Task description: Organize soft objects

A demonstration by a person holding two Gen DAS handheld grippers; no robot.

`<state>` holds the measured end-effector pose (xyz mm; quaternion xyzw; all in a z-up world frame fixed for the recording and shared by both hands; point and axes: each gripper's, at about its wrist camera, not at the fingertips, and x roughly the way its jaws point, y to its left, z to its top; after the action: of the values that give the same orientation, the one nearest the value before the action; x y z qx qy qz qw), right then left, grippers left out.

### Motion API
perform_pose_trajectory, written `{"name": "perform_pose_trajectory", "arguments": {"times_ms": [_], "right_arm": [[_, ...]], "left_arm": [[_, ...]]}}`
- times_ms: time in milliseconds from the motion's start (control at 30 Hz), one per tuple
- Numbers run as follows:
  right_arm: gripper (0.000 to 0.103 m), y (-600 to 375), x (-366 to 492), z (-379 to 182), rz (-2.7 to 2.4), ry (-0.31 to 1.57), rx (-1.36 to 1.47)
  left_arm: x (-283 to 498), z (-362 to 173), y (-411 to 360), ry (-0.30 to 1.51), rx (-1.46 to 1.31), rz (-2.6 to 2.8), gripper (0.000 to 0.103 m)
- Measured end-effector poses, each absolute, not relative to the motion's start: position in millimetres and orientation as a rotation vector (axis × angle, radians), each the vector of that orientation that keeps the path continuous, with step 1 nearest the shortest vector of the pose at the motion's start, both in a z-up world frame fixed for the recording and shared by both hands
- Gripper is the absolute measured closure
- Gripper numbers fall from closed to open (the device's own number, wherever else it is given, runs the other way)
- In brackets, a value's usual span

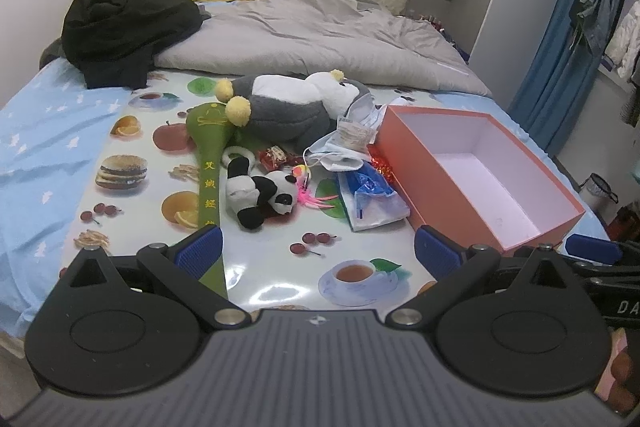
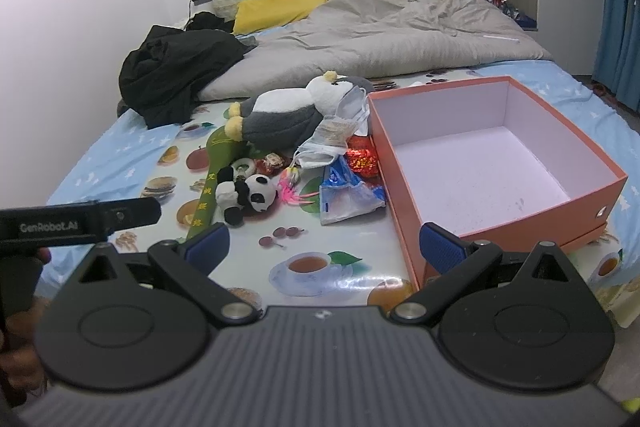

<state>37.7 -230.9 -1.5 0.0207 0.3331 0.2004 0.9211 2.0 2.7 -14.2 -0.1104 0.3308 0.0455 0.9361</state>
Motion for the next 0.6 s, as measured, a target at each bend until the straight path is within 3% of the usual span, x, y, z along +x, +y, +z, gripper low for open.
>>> {"name": "perform_pose_trajectory", "arguments": {"times_ms": [600], "right_arm": [[0.0,-231,42,-11,0.401,0.721,0.064]], "left_arm": [[11,-31,0,0.709,-0.24,0.05,0.0]]}}
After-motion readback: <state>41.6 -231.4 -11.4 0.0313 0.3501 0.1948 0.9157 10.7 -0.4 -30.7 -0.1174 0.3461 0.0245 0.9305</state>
